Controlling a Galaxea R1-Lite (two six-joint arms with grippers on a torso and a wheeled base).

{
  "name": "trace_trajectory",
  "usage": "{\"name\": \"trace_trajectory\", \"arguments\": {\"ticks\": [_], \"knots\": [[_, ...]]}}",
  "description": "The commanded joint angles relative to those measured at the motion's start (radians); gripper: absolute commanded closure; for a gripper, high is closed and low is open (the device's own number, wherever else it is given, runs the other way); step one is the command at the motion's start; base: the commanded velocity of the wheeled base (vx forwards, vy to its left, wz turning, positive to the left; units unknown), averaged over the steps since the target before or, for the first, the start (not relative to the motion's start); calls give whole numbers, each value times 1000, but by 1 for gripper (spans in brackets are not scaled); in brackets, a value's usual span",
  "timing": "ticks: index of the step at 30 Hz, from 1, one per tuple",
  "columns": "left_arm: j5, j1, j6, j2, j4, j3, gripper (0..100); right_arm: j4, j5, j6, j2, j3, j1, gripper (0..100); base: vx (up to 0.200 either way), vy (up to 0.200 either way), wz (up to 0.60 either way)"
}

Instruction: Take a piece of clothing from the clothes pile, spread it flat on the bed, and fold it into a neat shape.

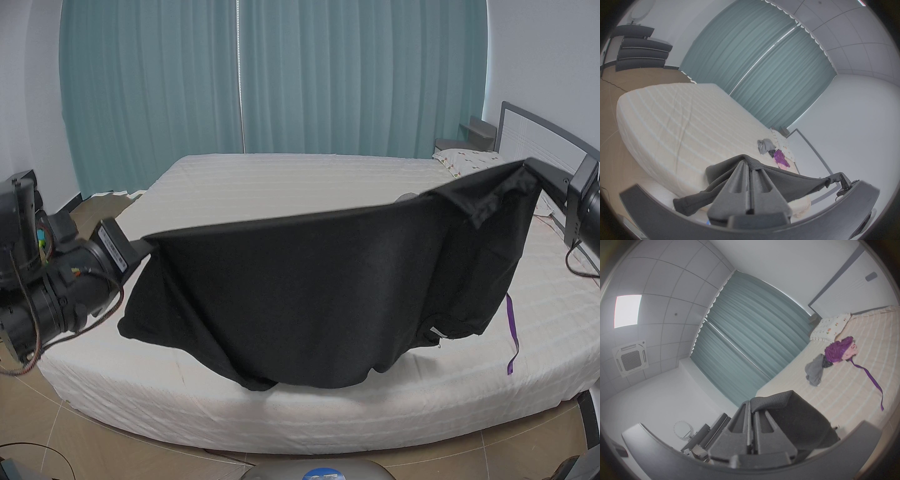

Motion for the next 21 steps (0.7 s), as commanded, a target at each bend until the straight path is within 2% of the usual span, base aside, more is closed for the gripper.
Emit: {"name": "trace_trajectory", "arguments": {"ticks": [1,6,13,20,21], "knots": [[-9,81,13,141,42,-169,100,54,0,-8,193,-168,-86,100,0,0,0],[-29,110,13,305,42,-241,100,45,0,-8,403,-226,-110,100,0,0,0],[-32,181,12,512,31,-399,100,45,-12,-8,661,-418,-159,100,200,0,0],[-62,212,12,612,33,-480,100,45,-12,-8,770,-490,-172,100,200,0,0],[-85,216,13,670,30,-502,100,43,-12,-10,817,-495,-169,100,200,0,0]]}}
